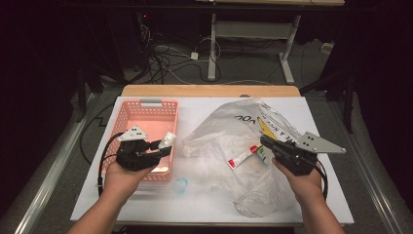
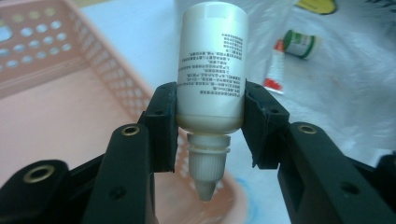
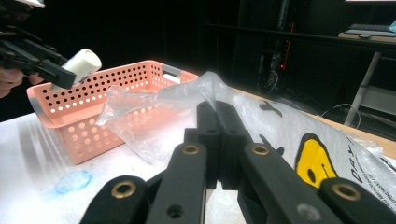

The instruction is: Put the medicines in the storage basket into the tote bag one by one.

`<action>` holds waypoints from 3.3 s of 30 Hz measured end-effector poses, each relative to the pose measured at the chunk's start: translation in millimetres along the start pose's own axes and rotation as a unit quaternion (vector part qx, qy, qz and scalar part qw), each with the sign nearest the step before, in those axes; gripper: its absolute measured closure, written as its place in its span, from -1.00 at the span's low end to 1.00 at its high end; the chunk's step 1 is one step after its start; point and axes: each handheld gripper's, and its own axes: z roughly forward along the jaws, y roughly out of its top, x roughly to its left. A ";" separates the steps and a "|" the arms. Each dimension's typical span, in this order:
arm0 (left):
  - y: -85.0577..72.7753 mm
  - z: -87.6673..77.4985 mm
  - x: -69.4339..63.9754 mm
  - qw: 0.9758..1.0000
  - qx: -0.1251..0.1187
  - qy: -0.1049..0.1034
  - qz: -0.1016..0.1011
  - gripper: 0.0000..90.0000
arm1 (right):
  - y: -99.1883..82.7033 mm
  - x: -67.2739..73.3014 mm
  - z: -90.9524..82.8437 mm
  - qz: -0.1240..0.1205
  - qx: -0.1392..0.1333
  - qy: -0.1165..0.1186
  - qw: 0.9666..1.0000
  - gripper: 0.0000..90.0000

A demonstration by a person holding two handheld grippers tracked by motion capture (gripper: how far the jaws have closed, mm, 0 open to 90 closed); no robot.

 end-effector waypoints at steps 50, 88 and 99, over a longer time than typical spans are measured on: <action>4.4 124.0 -73.9 0.995 0.053 -0.071 0.041 0.27 | 2.5 2.7 -1.1 -0.004 -0.004 0.005 1.000 1.00; 4.3 174.6 -81.8 0.997 0.042 -0.041 0.050 -0.18 | 2.2 -0.5 -2.9 -0.001 -0.006 0.002 1.000 1.00; -31.9 140.7 -75.1 0.997 0.043 -0.063 0.032 -0.28 | -2.2 -0.9 0.5 0.003 0.003 0.001 1.000 1.00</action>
